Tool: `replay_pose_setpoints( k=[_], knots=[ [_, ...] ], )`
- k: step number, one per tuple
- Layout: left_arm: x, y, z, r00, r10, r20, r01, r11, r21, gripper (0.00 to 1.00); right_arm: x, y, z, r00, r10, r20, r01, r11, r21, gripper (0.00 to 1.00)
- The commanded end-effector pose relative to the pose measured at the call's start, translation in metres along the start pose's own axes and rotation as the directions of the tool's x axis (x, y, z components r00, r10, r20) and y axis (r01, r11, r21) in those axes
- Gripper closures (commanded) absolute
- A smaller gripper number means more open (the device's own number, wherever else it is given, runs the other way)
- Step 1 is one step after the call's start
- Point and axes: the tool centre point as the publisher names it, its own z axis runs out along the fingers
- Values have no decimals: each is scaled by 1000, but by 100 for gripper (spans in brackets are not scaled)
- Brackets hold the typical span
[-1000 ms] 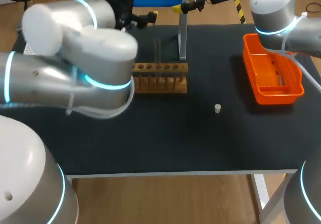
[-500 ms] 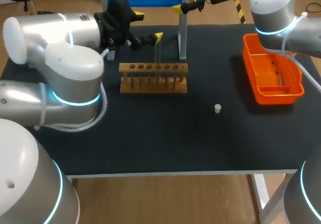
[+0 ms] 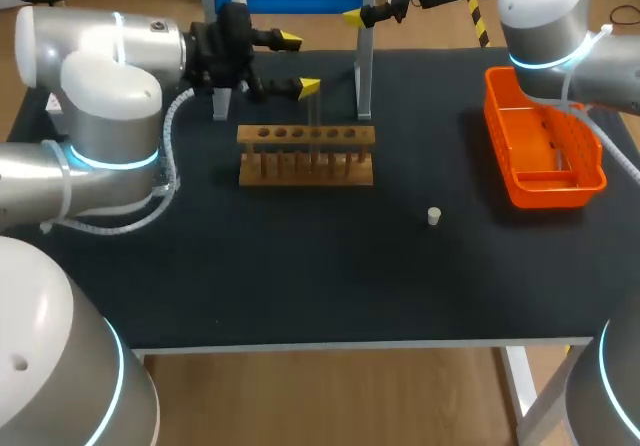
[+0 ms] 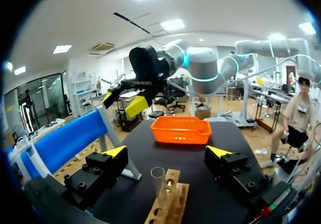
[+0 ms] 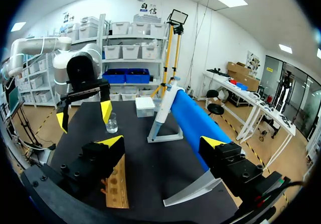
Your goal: Invert the test tube, pick up the pipette, mount the tip to pipette, aspirate from beaker and dispense into the tube, eject the tip, return the pipette, and cap with the stopper.
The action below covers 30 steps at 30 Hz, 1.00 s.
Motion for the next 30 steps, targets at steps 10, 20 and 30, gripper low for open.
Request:
replay_pose_setpoints(
  k=[10,20,30],
  knots=[
    [6,23,21,993,5,-121,-7,1000,-18,0,-2,1,-1,1000,0,-6,0,1000,5,0],
    [16,36,39,994,14,-113,-23,996,-81,0,-2,1,-1,1000,0,-6,0,1000,5,0],
    [21,59,53,995,-3,-102,-9,993,-121,0,-2,1,-1,1000,0,-6,0,1000,5,0]
  ],
)
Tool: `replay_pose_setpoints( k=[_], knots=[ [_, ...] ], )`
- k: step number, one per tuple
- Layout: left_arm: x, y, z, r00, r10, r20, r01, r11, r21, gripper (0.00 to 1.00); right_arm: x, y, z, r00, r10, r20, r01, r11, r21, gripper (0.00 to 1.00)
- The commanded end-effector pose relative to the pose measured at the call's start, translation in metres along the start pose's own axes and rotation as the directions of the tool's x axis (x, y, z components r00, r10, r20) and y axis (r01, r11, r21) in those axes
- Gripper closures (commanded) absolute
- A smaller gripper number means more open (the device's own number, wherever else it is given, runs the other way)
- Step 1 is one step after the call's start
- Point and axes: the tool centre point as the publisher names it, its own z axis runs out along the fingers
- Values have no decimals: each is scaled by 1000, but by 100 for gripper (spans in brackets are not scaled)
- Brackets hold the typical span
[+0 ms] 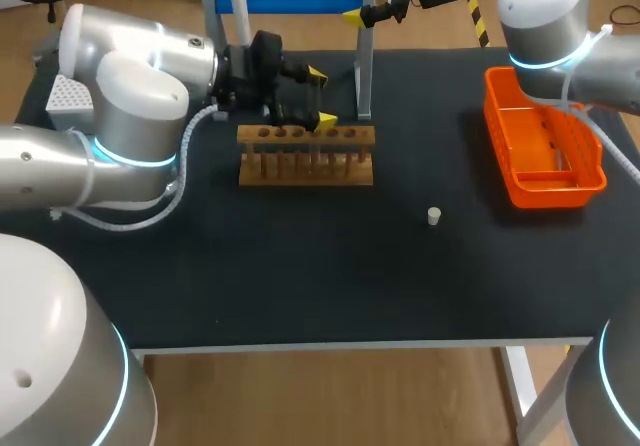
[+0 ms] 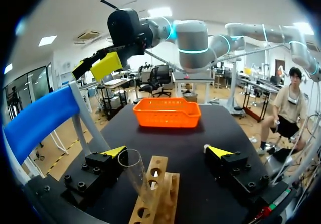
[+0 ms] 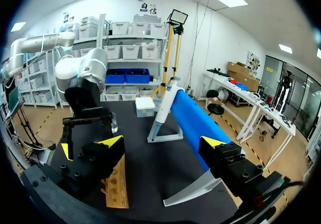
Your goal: Invert the test tube, pick up the pipette, mount the tip to pipette, aspirate from beaker and dispense into the tube, eject the tip, return the pipette, and cap with the stopper.
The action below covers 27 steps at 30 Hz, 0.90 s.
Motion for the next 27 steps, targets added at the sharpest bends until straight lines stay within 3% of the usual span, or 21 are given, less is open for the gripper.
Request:
replay_pose_setpoints(
  k=[1,27],
  knots=[
    [-1,7,11,1000,-7,6,7,1000,-4,0,-2,1,-1,1000,0,-6,0,1000,5,0],
    [-33,23,24,999,18,-38,-21,996,-81,0,-2,1,-1,1000,0,-6,0,1000,5,0]
  ],
)
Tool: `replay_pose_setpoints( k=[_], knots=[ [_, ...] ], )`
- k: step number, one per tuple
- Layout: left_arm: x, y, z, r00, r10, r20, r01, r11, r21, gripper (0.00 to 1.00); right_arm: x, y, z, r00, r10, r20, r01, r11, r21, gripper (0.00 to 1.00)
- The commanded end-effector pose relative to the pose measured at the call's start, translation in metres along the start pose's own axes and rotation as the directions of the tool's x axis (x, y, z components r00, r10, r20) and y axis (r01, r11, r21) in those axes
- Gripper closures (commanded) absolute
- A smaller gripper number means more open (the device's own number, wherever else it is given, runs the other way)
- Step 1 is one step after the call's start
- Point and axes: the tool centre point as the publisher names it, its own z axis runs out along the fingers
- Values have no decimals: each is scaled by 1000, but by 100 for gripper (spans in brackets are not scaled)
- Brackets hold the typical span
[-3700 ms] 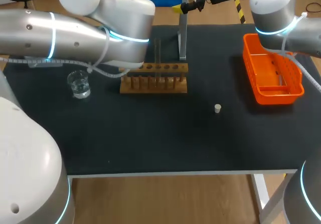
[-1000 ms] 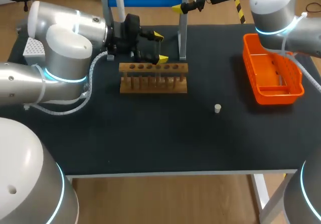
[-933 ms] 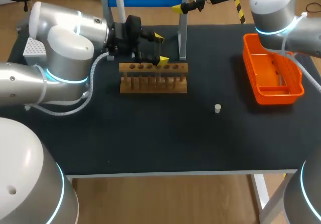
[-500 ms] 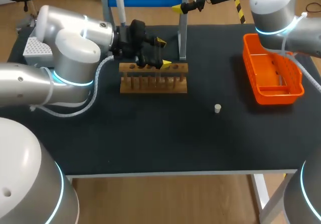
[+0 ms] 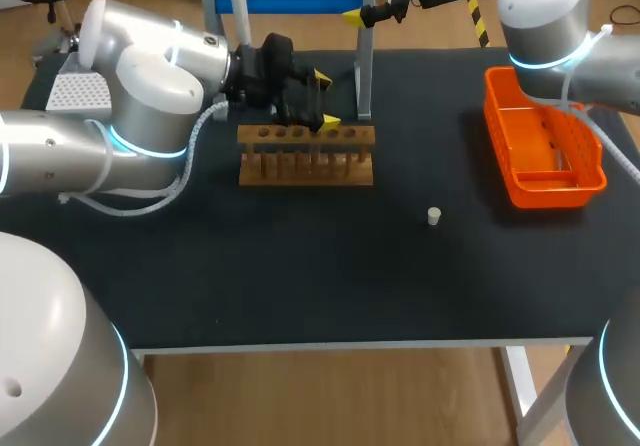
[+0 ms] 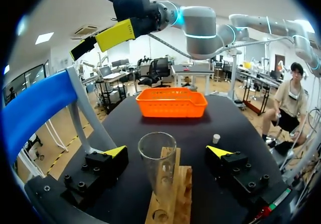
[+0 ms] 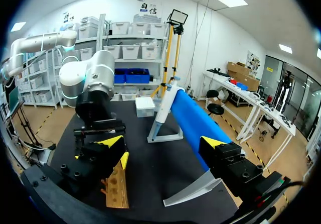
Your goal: Invert the test tube, pick up the pipette, mount the tip to pipette, aspirate from beaker and dispense into the tube, eject the tip, return the pipette, and cap with the stopper.
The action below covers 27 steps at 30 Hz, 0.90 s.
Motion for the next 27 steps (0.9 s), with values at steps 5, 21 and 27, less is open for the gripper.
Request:
replay_pose_setpoints(
  k=[5,21,27],
  knots=[
    [-10,2,5,999,8,-35,-9,999,-49,0,-2,1,-1,1000,0,-6,0,1000,5,0],
    [-9,9,4,999,6,-45,-10,996,-86,0,-2,1,-1,1000,0,-6,0,1000,5,0],
    [-9,10,4,999,7,-39,-10,996,-92,0,-2,1,-1,1000,0,-6,0,1000,5,0]
  ],
)
